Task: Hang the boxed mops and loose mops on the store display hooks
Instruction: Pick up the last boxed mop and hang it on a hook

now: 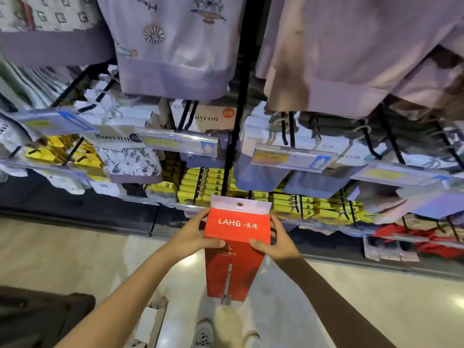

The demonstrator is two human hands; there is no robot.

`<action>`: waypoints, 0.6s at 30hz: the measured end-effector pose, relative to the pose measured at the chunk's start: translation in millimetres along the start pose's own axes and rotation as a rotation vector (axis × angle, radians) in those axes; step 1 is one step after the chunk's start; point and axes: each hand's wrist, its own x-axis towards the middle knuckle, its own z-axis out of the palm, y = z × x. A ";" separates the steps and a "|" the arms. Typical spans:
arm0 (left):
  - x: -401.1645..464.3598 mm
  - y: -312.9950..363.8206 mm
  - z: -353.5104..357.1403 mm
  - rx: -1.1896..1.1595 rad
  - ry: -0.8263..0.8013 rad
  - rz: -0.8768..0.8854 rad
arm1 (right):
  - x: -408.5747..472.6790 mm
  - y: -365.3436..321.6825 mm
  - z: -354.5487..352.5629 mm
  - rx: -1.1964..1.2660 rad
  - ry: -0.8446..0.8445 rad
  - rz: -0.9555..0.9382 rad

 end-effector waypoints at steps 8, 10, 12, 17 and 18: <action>-13.3 -17.2 2.1 0.308 0.053 0.072 | -17.7 17.4 0.4 -0.097 -0.004 -0.036; -16.6 -20.7 5.2 0.341 0.071 0.080 | -24.1 19.5 0.7 -0.107 -0.033 -0.039; -21.5 -23.7 7.0 0.349 0.084 0.067 | -29.0 24.3 1.0 -0.138 -0.037 -0.057; -40.3 -26.7 13.5 0.367 0.075 0.063 | -45.7 33.7 -1.4 -0.199 0.008 -0.063; -44.3 -26.6 15.7 0.387 0.080 0.071 | -50.7 34.6 -2.1 -0.212 0.018 -0.059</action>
